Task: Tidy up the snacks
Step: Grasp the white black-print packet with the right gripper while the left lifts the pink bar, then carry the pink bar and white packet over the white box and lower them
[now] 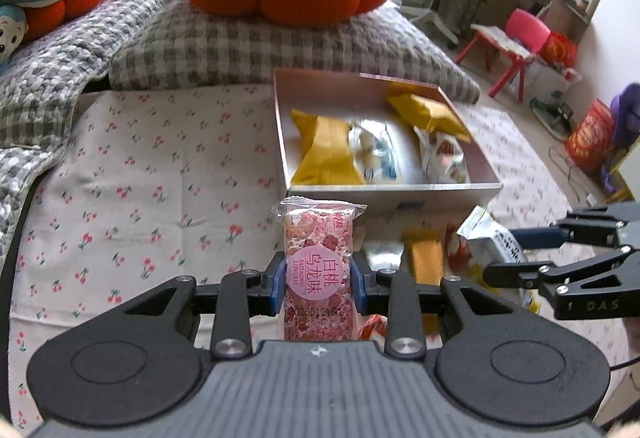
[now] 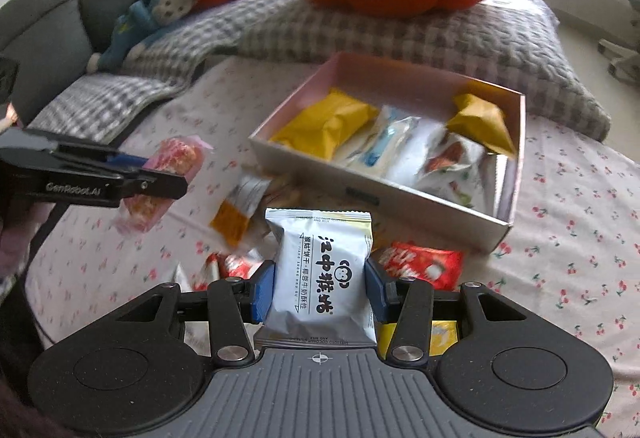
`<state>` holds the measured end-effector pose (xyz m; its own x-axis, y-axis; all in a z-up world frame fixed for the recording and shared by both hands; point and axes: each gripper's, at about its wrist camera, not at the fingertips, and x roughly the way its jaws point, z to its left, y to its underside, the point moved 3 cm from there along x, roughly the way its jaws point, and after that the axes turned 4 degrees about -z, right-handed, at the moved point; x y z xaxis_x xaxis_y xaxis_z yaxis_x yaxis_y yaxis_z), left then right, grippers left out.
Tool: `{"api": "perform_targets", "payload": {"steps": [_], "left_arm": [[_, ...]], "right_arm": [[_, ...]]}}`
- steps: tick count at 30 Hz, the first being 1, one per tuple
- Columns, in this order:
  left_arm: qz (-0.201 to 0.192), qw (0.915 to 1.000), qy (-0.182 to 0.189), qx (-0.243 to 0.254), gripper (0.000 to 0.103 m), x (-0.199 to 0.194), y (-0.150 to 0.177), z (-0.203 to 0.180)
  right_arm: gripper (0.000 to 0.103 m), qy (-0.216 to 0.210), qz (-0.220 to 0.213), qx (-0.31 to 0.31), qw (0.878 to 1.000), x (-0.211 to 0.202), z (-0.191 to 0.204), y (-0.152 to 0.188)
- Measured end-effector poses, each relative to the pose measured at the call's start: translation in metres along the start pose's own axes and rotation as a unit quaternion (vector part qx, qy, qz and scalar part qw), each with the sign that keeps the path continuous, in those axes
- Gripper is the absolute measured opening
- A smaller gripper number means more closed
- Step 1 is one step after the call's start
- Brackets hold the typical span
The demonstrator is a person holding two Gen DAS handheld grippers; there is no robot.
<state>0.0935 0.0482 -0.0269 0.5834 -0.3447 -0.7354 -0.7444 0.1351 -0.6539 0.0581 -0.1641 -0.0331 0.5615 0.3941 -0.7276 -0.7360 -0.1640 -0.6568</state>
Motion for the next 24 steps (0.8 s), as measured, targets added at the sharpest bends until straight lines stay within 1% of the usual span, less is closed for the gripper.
{"api": "perform_targets", "payload": {"steps": [9, 14, 19, 24], "left_arm": [[-0.019, 0.9989, 0.0, -0.042, 0.029, 0.019, -0.026, -0.009], [-0.044, 0.9982, -0.005, -0.04, 0.029, 0.033, -0.039, -0.018], [-0.046, 0.9972, 0.0, -0.06, 0.029, 0.047, -0.048, -0.025], [-0.047, 0.9964, 0.015, -0.069, 0.029, 0.06, -0.055, -0.037]], "right_arm": [[0.046, 0.02, -0.011, 0.074, 0.997, 0.003, -0.034, -0.026], [0.046, 0.028, -0.023, 0.112, 0.993, 0.007, -0.054, -0.039], [0.046, 0.036, -0.032, 0.143, 0.989, 0.015, -0.07, -0.049], [0.046, 0.031, -0.043, 0.166, 0.985, 0.022, -0.081, -0.058]]}}
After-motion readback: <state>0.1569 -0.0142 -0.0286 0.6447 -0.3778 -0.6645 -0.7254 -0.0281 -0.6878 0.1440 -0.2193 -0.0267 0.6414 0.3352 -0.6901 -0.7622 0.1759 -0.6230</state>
